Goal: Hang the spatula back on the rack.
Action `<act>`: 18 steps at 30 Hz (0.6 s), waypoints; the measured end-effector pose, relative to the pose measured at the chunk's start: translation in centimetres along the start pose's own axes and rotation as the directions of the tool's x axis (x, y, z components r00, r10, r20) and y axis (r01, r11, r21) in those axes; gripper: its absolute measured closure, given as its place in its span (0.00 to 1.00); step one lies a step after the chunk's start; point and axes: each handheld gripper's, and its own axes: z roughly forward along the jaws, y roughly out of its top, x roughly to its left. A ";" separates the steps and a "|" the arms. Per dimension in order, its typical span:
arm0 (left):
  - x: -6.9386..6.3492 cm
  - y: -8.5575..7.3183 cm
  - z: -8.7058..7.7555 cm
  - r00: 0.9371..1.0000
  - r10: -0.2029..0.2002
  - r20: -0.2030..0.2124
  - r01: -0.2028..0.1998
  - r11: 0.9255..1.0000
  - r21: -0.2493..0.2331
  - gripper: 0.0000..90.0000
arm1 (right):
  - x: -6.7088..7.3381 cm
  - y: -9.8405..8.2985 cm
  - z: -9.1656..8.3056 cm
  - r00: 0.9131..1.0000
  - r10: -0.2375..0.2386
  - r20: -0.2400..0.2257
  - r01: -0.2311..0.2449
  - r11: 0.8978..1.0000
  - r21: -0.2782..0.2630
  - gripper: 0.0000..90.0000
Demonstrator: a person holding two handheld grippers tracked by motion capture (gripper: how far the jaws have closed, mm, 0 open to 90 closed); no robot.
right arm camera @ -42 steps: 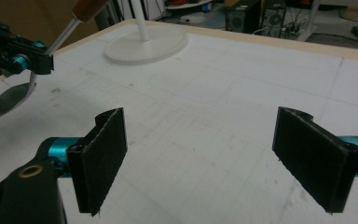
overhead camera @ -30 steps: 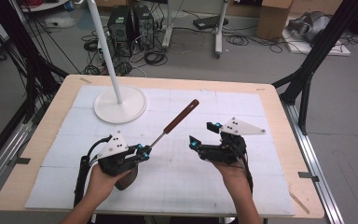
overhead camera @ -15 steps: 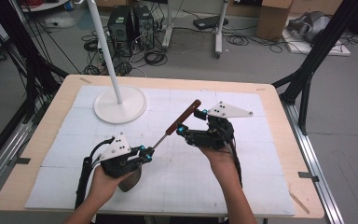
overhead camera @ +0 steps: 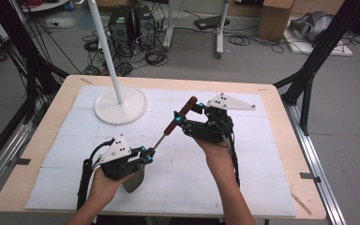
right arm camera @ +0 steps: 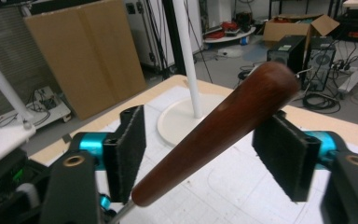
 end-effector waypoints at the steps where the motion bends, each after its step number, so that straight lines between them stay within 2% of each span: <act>1: -0.1 0.0 0.0 1.000 0.003 -0.001 -0.003 1.000 0.000 0.93 | 0.1 0.1 0.0 1.000 0.010 0.001 -0.010 1.000 -0.004 0.42; 4: -0.3 0.0 -0.2 1.000 0.015 -0.003 -0.015 1.000 -0.003 0.93 | 0.3 0.5 -0.1 1.000 0.020 0.001 -0.020 1.000 -0.015 0.45; 8: -0.4 0.1 -0.3 1.000 0.016 -0.003 -0.016 1.000 -0.006 0.93 | 0.7 0.9 -0.1 1.000 0.004 -0.002 -0.005 1.000 -0.026 0.48; 14: -0.4 0.1 -0.4 1.000 0.019 -0.007 -0.019 1.000 -0.006 0.93 | 1.1 1.2 0.0 1.000 -0.012 -0.029 0.011 0.999 -0.048 0.61; 18: -0.4 0.1 -0.6 1.000 0.012 -0.005 -0.012 1.000 -0.016 0.93 | 1.1 1.4 -0.1 0.998 0.002 -0.056 -0.005 0.998 -0.061 0.66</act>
